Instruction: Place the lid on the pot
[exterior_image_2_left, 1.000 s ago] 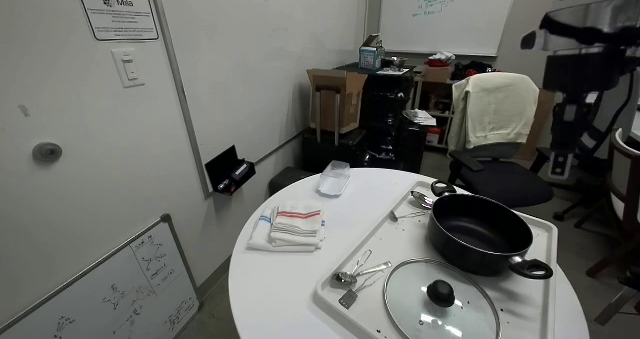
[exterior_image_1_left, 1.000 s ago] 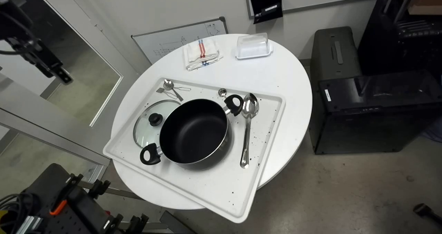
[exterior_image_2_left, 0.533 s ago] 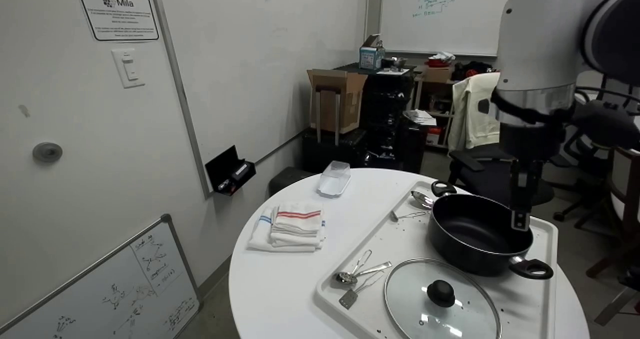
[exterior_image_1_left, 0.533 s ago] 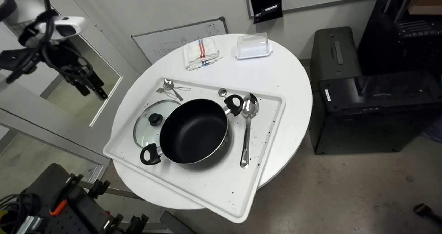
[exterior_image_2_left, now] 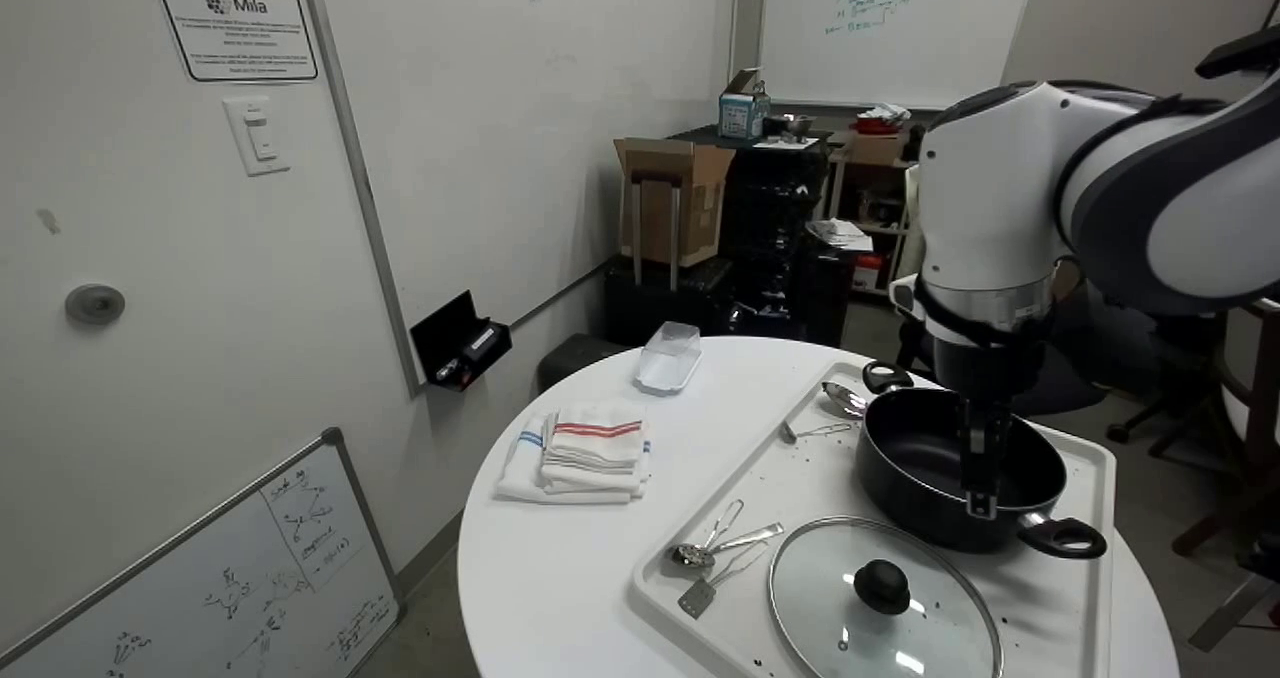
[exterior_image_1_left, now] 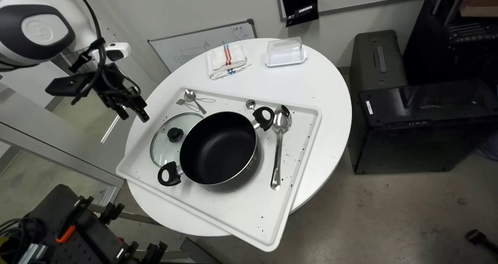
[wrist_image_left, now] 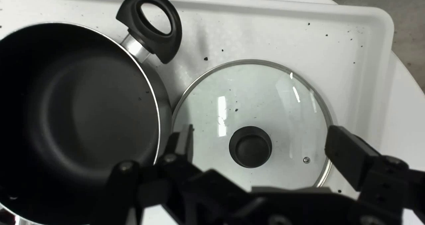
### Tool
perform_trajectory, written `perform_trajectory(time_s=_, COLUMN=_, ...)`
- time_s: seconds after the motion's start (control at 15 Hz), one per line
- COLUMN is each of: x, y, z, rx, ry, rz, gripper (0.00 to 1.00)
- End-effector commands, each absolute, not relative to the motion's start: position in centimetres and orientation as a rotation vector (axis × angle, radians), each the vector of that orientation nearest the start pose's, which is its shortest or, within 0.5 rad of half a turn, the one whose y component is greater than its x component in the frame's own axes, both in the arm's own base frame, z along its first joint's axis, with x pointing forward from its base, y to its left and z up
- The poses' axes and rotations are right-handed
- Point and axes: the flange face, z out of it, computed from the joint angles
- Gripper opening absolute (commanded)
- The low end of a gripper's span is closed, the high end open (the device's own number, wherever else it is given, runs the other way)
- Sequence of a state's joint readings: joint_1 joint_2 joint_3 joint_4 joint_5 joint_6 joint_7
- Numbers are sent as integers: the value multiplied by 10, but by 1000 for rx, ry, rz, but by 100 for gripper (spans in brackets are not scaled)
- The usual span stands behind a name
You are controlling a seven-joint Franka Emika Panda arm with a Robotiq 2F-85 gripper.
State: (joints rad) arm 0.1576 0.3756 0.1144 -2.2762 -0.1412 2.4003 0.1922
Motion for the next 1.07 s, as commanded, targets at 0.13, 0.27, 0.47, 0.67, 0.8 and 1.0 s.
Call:
perform_trajectory(time_s=0.13, x=510, y=141, z=113, rx=-3210, ry=-329, rz=365, gripper=100)
perform_trajectory(time_s=0.27, x=516, y=143, z=94, rx=-3202, ry=-329, rz=357, gripper=100)
perform_trajectory(time_s=0.47, x=522, y=149, z=71, rx=-3195, ry=-329, rz=331, gripper=100)
perform_trajectory(time_s=0.67, x=529, y=157, z=52, rx=-3191, ry=-340, rz=290, gripper=100)
perform_trajectory(time_s=0.8, x=531, y=161, z=43, rx=-3188, ry=-345, rz=274, gripper=100)
perform_trajectory(time_s=1.0, x=531, y=165, z=33, rx=-3181, ry=-361, rz=266, gripper=100)
